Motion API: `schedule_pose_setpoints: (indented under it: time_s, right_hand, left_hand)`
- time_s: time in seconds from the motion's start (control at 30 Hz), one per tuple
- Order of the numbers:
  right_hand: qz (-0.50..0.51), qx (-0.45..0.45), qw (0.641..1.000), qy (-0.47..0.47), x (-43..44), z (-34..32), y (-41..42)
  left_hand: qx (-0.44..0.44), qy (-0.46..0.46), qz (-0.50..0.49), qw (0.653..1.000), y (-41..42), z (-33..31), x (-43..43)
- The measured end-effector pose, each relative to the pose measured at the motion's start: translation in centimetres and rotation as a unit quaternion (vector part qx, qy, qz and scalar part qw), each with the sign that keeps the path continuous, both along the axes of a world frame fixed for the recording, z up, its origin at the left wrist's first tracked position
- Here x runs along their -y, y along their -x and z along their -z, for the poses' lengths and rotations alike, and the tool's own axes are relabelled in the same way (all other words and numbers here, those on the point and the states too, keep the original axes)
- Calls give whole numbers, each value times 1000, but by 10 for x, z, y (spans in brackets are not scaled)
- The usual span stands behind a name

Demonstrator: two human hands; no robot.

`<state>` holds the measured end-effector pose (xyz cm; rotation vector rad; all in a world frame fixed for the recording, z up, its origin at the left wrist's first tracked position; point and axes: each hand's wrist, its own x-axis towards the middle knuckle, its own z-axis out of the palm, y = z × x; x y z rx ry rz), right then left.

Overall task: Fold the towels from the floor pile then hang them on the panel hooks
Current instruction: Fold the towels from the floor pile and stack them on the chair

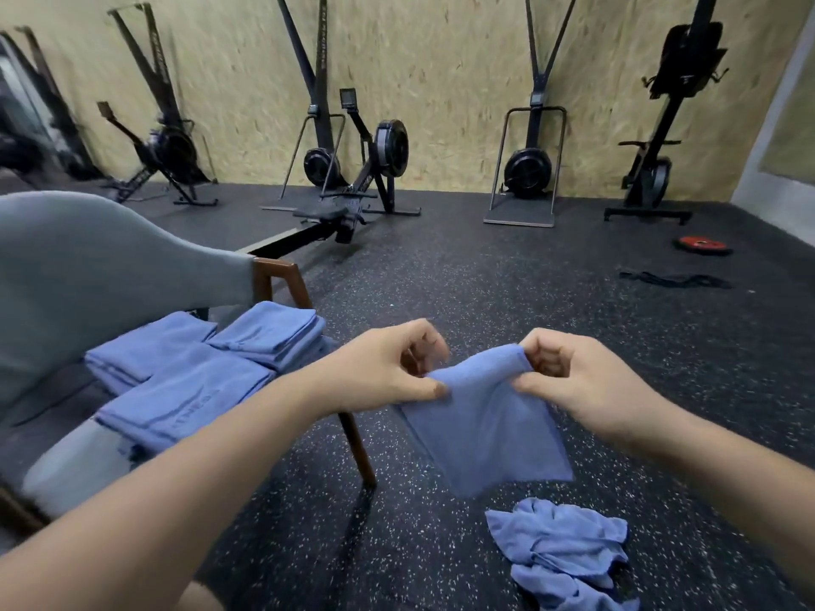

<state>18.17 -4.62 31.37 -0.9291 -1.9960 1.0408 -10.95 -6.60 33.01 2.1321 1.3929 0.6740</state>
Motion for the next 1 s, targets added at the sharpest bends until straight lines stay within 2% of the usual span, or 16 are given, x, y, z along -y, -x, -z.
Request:
schedule_pose_setpoints:
  time_s: [0.17, 0.3, 0.4, 0.5, 0.63, 0.77, 0.83, 1.0]
  right_hand:
    - [-52, 64, 995, -53, -12, -23, 57]
    - [-72, 49, 994, -68, -24, -40, 101]
    - [-106, 57, 993, -12, -31, -44, 134]
    - [-140, 94, 984, 54, -33, -39, 169]
    - [-179, 64, 973, 134, -45, -21, 220]
    - [-191, -60, 946, 255, -58, -10, 284]
    - [-163, -81, 941, 285, -62, -13, 319]
    - [-101, -108, 931, 332, -79, -25, 408]
  left_hand:
    - [-62, -101, -17, 993, 11, -12, 11]
    - [-67, -99, -65, 991, 47, -28, 20]
    - [-48, -47, -82, 994, 82, -46, 26]
    - [42, 34, -85, 995, 127, -62, 28]
    - [70, 100, -110, 986, 196, -77, 29]
    - [119, 98, -196, 968, 267, -80, 22]
    - [155, 84, -249, 952, 299, -77, 13]
    - [95, 5, -361, 928, 367, -74, -20]
